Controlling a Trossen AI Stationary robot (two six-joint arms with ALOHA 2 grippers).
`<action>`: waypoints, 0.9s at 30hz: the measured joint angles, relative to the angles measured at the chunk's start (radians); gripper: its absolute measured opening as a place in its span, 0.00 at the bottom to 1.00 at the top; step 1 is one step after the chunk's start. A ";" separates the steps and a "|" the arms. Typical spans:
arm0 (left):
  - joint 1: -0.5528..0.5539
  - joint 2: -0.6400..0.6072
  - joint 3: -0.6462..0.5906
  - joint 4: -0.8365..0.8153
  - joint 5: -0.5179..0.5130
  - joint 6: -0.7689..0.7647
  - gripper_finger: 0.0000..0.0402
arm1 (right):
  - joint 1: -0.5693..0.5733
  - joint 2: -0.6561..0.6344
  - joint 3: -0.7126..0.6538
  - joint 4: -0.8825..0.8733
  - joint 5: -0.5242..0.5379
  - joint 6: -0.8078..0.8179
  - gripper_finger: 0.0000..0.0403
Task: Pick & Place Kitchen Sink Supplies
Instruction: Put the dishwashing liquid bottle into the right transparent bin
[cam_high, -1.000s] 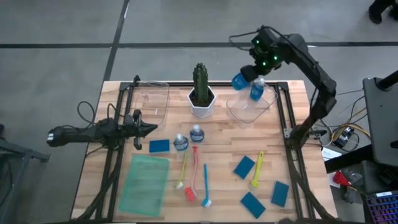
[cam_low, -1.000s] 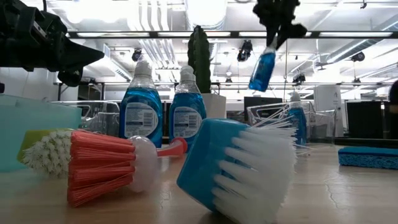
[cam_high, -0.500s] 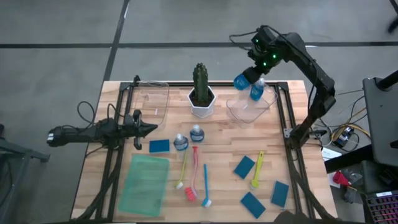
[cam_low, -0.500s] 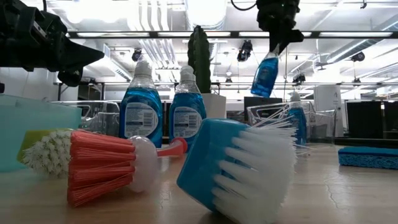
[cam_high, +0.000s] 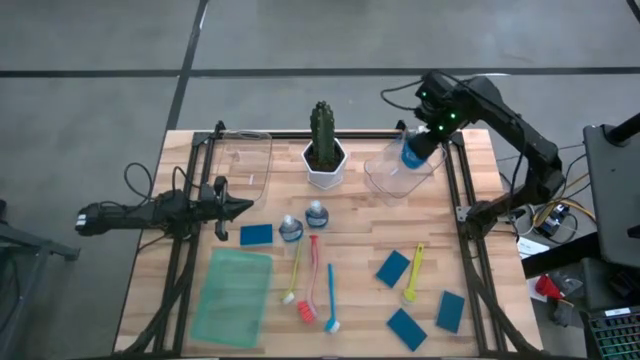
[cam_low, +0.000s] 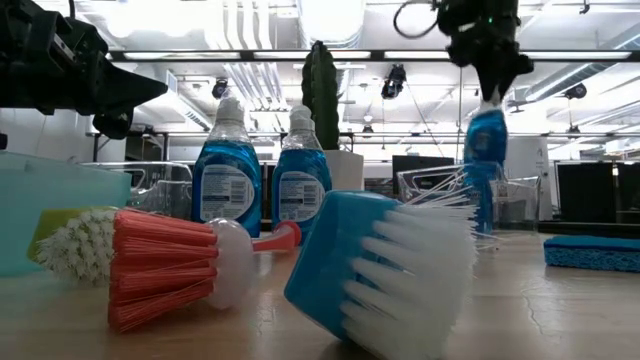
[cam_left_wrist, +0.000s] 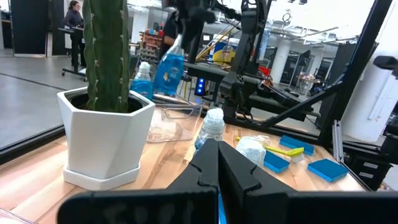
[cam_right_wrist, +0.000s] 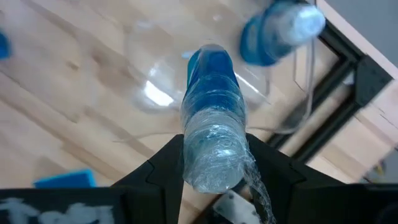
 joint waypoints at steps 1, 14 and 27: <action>0.000 0.000 0.000 0.000 0.000 0.000 0.00 | 0.000 0.009 -0.012 0.001 0.013 -0.011 0.35; 0.001 0.000 0.000 0.000 0.000 0.000 0.00 | 0.000 0.224 0.014 0.053 0.037 -0.088 0.35; 0.000 0.000 0.000 0.000 0.000 0.000 0.00 | -0.003 0.359 0.087 0.088 0.072 -0.137 0.35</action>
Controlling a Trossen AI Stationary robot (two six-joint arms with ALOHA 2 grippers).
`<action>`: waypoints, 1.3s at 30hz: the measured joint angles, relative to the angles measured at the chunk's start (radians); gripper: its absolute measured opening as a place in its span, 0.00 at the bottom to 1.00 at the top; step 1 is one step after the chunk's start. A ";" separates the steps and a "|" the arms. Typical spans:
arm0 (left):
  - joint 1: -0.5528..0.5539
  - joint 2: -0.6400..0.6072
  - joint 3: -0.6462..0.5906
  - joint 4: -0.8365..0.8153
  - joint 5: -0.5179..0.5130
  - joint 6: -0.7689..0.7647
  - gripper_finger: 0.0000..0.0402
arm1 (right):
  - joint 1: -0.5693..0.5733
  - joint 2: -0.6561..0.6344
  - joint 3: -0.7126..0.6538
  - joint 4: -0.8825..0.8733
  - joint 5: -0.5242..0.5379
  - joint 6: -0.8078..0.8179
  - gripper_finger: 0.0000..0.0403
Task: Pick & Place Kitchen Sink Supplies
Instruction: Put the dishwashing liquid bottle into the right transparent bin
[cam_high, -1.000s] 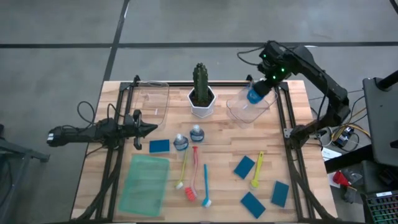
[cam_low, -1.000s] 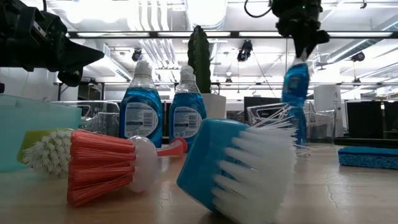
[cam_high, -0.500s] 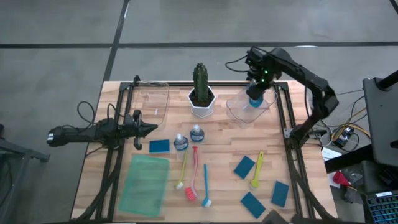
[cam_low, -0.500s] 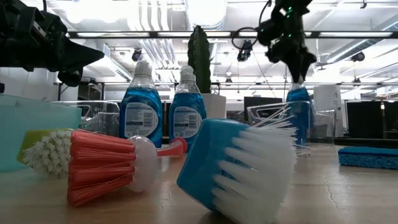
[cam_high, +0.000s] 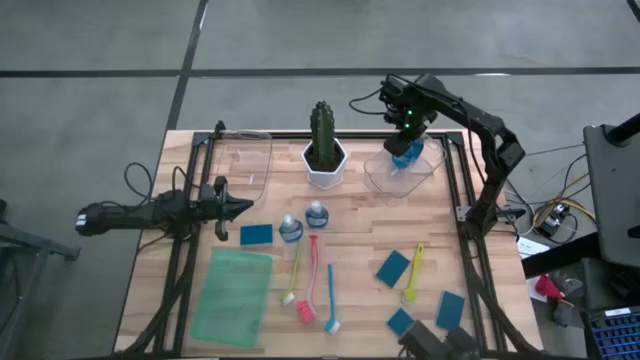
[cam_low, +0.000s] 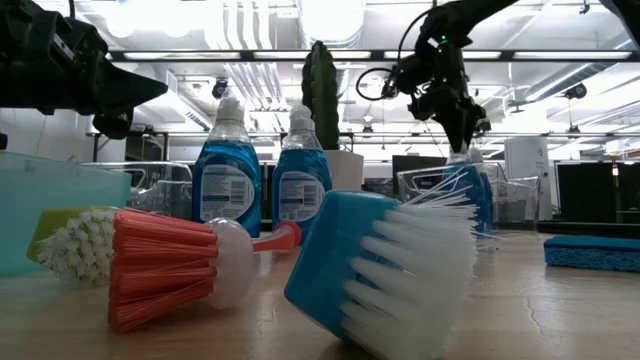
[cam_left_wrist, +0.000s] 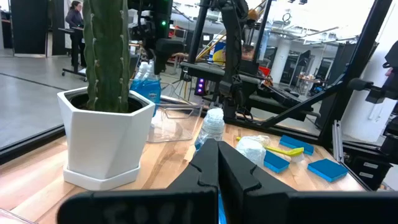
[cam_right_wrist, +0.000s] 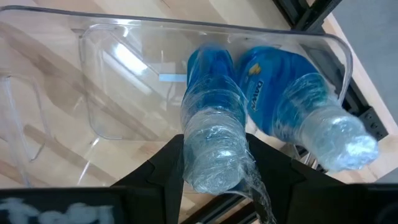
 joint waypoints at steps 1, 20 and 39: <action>0.000 0.000 0.000 0.000 0.000 0.000 0.00 | -0.001 0.003 0.001 0.001 0.001 0.000 0.35; -0.001 0.000 0.000 0.000 0.000 0.000 0.00 | -0.006 0.004 -0.015 0.036 0.012 -0.003 0.35; 0.000 0.000 0.000 0.000 0.000 0.000 0.00 | -0.003 -0.001 -0.060 0.055 0.006 0.001 0.41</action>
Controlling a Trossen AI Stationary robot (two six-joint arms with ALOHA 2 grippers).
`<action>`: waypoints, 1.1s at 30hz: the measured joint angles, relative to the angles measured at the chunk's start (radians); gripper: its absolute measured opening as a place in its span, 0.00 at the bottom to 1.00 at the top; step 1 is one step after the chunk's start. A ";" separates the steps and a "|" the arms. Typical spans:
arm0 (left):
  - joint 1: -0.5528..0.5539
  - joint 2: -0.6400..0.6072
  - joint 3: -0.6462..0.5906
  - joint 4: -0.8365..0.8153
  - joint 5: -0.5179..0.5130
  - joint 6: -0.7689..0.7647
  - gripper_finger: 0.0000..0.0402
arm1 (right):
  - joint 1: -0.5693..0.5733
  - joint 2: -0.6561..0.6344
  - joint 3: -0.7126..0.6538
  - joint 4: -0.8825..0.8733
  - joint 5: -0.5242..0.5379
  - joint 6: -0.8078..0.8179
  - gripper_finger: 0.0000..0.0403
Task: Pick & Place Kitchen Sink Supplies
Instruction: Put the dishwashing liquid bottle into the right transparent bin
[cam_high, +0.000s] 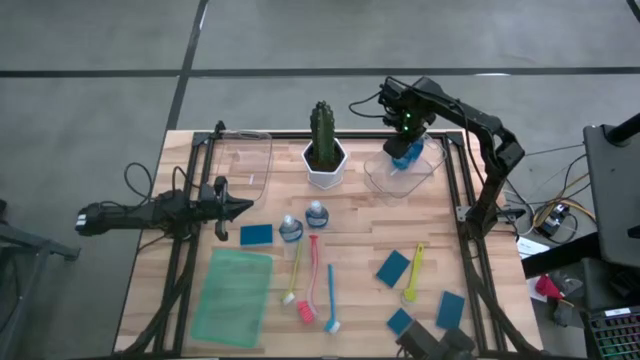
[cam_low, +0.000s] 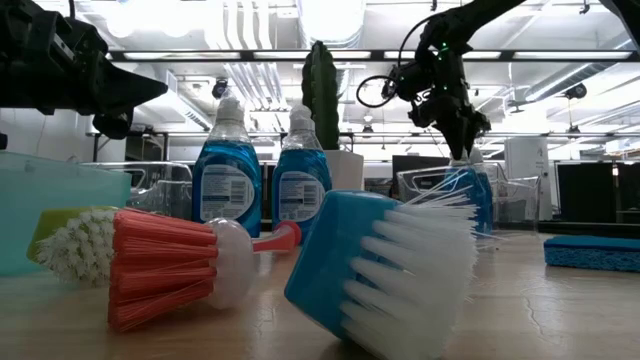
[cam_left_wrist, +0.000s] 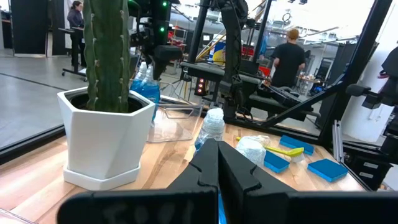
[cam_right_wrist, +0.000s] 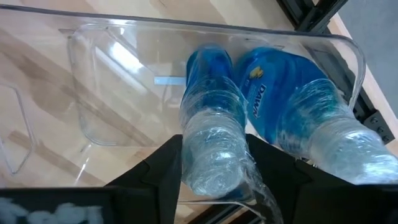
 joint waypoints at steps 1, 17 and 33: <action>0.000 0.000 0.000 0.000 0.000 0.000 0.00 | 0.000 0.000 -0.001 -0.002 0.000 0.001 0.42; 0.000 0.000 0.000 0.000 0.000 0.000 0.00 | 0.000 -0.050 -0.001 -0.059 -0.020 0.023 0.49; -0.001 0.000 0.000 0.000 0.000 0.000 0.00 | 0.081 -0.241 0.053 -0.002 -0.221 0.108 0.48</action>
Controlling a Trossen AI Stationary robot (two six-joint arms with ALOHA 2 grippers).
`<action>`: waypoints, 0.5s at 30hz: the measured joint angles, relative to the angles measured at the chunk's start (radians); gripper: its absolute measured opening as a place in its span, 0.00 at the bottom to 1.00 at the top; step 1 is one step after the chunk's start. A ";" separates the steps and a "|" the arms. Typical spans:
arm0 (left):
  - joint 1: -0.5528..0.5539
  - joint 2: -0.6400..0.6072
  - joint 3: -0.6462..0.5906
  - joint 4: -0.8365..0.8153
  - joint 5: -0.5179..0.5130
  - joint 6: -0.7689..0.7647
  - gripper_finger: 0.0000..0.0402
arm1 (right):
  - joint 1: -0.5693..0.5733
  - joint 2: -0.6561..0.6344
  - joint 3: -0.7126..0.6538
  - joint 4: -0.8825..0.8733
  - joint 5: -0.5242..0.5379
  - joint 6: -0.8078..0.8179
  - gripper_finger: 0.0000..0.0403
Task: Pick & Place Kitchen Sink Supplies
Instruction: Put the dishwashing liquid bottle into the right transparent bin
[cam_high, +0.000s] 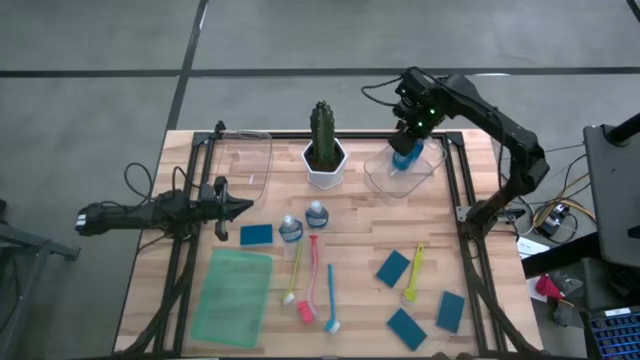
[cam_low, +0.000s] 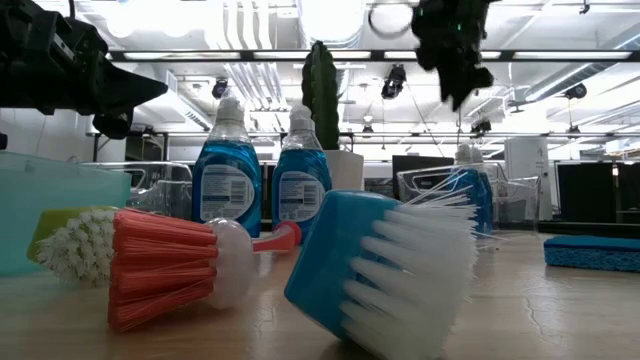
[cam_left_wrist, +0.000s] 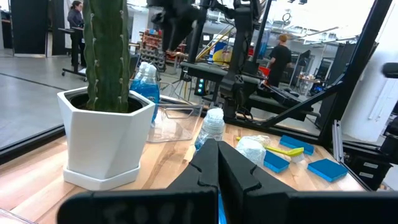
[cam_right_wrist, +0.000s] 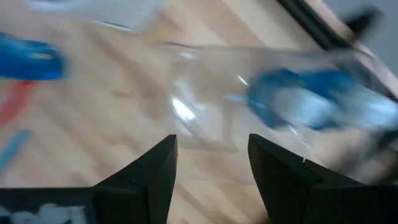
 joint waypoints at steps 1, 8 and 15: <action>0.000 0.000 0.000 0.000 0.000 0.000 0.00 | 0.023 -0.014 0.000 0.025 -0.037 0.000 0.48; 0.000 0.000 0.000 0.000 0.000 0.000 0.00 | 0.219 -0.071 -0.001 0.333 -0.200 0.087 0.48; 0.000 0.000 0.000 0.000 0.000 0.000 0.00 | 0.420 -0.043 -0.002 0.549 -0.138 0.016 0.48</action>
